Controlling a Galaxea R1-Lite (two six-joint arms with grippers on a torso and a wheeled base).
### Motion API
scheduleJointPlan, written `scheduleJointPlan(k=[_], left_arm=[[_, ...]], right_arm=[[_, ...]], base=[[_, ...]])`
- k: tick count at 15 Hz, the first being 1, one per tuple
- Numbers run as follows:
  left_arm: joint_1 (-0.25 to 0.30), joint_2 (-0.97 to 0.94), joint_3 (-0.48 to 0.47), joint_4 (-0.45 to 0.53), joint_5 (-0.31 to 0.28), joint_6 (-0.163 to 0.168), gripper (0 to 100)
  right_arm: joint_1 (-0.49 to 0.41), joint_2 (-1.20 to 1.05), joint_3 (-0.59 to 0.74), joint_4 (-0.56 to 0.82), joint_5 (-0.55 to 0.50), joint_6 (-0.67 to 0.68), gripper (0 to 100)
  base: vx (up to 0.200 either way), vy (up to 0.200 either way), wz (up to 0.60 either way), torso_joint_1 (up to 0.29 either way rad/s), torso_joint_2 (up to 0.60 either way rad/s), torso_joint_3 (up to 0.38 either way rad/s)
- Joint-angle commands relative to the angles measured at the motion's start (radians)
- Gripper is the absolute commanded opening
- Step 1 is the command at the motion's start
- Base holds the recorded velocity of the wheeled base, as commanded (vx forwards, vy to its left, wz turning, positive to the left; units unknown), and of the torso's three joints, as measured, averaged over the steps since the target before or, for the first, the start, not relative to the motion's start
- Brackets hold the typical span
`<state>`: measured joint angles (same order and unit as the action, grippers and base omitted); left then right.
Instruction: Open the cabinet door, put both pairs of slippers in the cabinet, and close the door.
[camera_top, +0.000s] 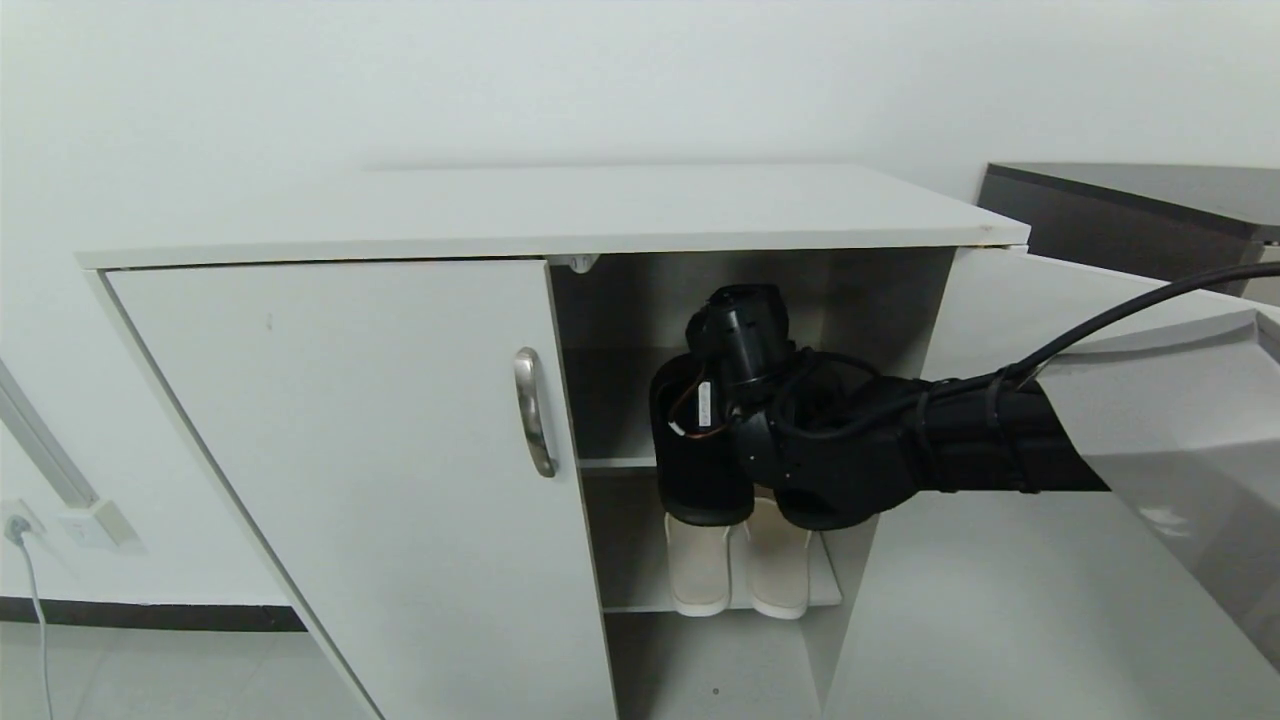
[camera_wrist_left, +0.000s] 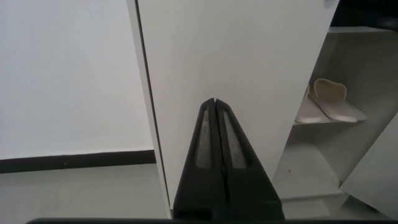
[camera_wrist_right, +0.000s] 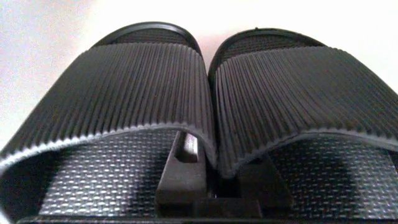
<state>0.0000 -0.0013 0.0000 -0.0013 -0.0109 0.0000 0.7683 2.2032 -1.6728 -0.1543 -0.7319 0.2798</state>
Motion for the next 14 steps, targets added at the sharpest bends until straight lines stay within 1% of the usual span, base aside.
scheduleJointPlan(k=[1,6,8,12,14], left_arm=[[0.0,0.001,0.0,0.0,0.0,0.0,0],[0.0,0.001,0.0,0.0,0.0,0.0,0],[-0.002,0.001,0.0,0.0,0.0,0.0,0],[0.0,0.001,0.0,0.0,0.0,0.0,0],[0.0,0.001,0.0,0.0,0.0,0.0,0]], right_arm=[[-0.02,0.032,-0.058,0.019,0.0,-0.001,0],[-0.044,0.086,-0.18,0.062,0.0,-0.002,0],[-0.052,0.115,-0.254,0.107,0.0,-0.004,0],[-0.053,0.122,-0.275,0.113,0.045,-0.004,0],[-0.057,0.135,-0.275,0.113,0.045,-0.004,0]], base=[[0.0,0.0,0.0,0.0,0.0,0.0],[0.0,0.0,0.0,0.0,0.0,0.0],[0.0,0.0,0.0,0.0,0.0,0.0],[0.0,0.0,0.0,0.0,0.0,0.0],[0.0,0.0,0.0,0.0,0.0,0.0]])
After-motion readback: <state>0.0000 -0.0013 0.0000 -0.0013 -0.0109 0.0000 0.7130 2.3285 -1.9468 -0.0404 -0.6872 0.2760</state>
